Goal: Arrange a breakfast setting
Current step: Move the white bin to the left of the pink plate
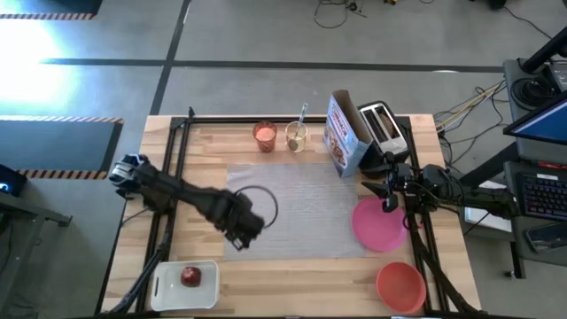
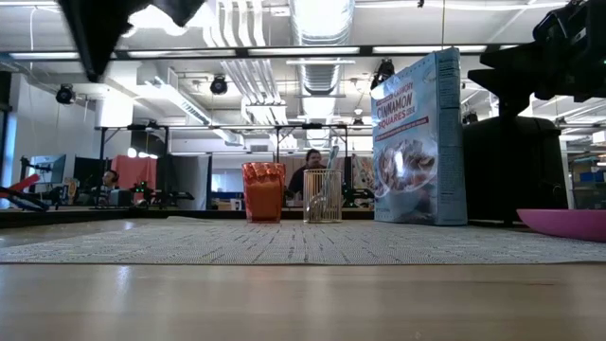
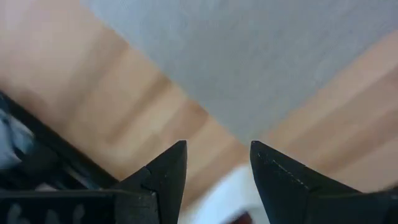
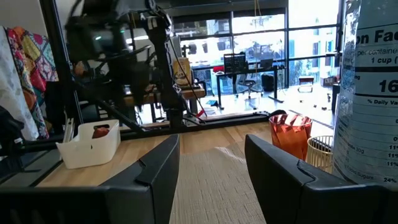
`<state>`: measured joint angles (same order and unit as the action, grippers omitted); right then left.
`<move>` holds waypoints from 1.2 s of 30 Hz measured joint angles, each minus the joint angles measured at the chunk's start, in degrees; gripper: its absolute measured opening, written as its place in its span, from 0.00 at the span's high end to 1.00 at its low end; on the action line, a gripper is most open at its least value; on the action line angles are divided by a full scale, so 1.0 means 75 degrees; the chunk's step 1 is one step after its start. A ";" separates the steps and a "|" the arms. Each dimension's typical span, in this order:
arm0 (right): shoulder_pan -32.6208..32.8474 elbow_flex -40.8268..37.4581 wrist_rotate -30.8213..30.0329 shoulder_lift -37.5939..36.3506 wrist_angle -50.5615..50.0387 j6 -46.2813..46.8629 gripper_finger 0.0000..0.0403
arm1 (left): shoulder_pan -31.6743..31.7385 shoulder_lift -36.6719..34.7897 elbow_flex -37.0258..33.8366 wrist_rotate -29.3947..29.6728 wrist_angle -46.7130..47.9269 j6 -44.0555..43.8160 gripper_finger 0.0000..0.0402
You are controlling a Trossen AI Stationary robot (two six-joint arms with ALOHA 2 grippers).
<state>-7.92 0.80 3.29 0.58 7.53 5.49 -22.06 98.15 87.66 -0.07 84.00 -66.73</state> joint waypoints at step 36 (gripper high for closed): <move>0.0000 -0.0001 -0.0003 -0.0002 0.0000 -0.0002 0.58 | -0.1813 0.0064 -0.2415 -0.2109 -0.3739 -0.4814 0.51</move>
<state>-7.92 0.79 3.27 0.56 7.53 5.48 -35.66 98.63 69.55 -15.89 55.96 -102.84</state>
